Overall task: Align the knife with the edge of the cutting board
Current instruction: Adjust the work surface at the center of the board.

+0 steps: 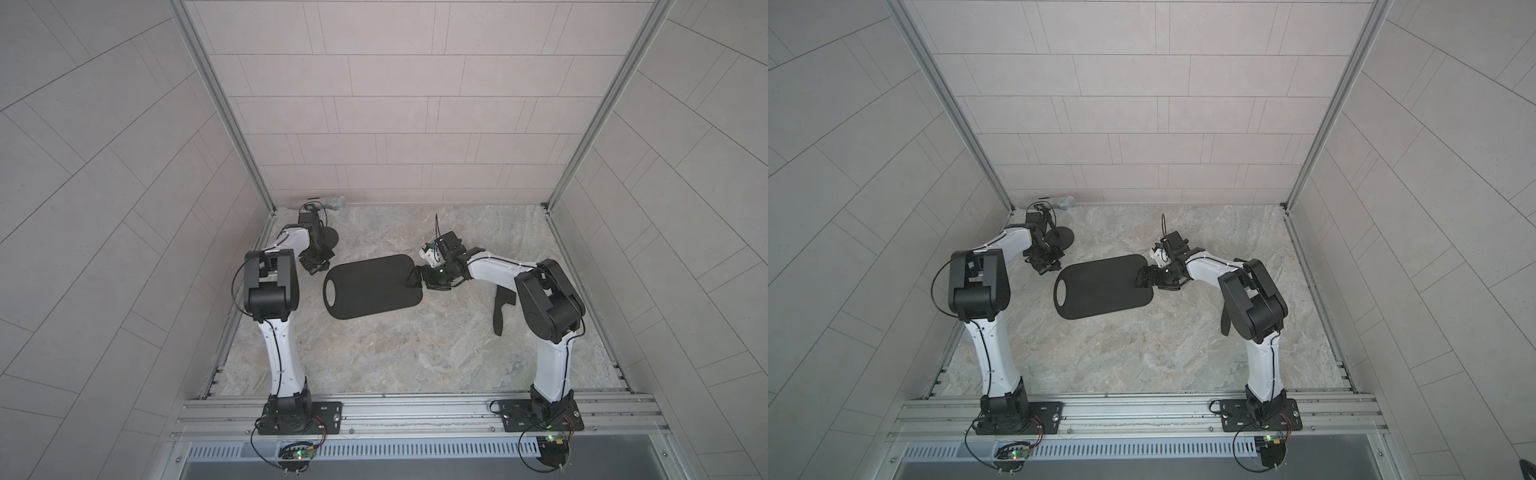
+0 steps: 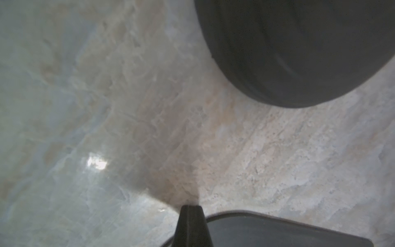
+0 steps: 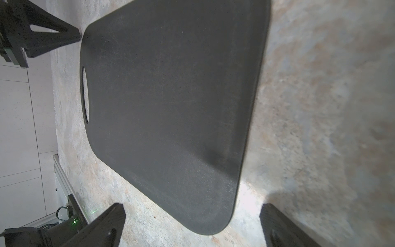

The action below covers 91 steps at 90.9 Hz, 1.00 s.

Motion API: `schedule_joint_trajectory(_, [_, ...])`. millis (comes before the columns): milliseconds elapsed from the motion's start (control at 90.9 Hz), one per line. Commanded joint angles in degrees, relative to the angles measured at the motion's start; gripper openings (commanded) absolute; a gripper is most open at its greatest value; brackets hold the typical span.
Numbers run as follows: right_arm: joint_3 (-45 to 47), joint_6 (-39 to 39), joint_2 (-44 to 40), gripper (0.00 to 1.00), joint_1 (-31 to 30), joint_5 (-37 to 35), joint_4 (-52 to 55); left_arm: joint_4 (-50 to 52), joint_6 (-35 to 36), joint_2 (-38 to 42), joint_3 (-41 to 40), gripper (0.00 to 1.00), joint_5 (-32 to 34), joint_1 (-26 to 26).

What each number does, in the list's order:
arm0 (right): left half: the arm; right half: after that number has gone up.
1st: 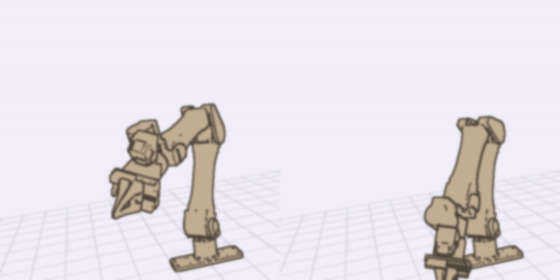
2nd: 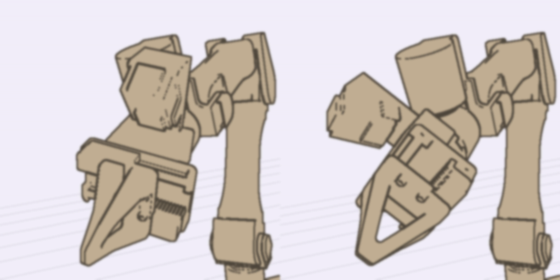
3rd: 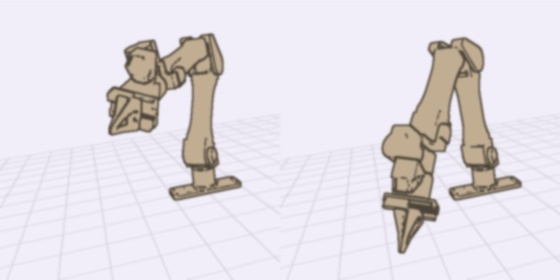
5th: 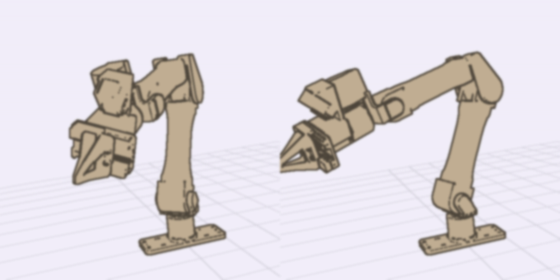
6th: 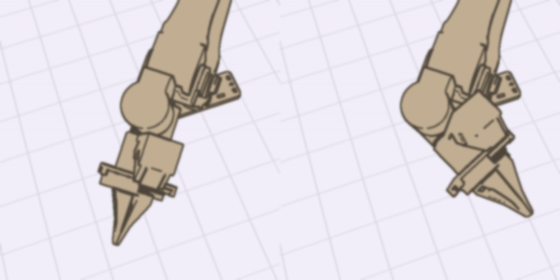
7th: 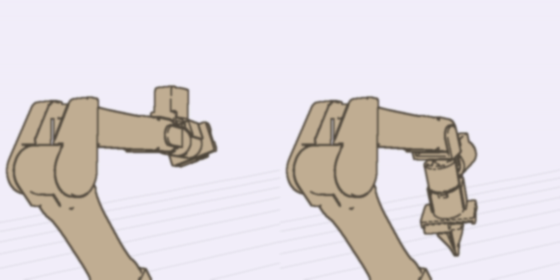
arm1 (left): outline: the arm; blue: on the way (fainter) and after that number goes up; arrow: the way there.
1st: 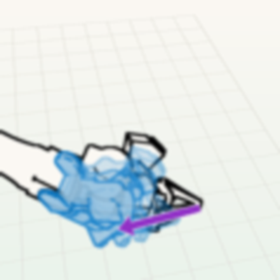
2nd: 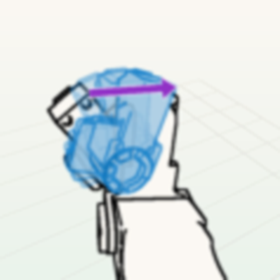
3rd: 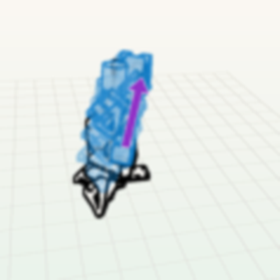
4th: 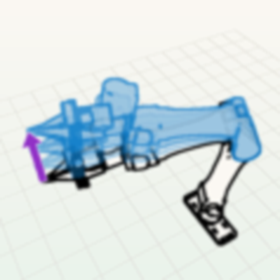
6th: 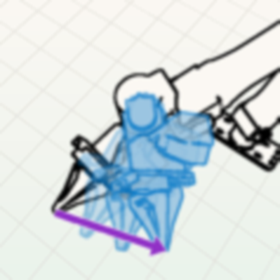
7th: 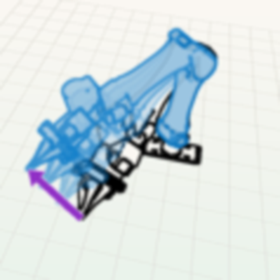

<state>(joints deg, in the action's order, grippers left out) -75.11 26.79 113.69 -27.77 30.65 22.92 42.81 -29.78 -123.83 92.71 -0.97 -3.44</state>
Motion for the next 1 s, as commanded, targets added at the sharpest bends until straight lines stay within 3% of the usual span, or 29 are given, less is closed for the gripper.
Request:
schedule_joint_trajectory(0, [2.20, -0.41, 2.78, 1.00, -0.45, -2.89, 3.36, 6.09, 1.68, -2.41, 3.17, 0.00, 3.07, 2.66])
schedule_joint_trajectory(165, [2.18, -0.18, 2.87, 1.00, -1.34, -3.16, 3.41, 9.55, 3.46, -3.80, 5.14, 0.00, 4.14, 5.89])
schedule_joint_trajectory(506, [6.07, 1.60, 0.09, 1.00, -2.96, -5.02, 3.05, 10.50, 4.98, -0.75, 1.46, 0.00, 5.94, 11.25])
schedule_joint_trajectory(991, [15.19, 4.13, -6.63, 1.00, -5.07, -10.47, 4.49, 7.23, 2.55, 1.28, -3.69, 0.00, 4.59, 18.39])
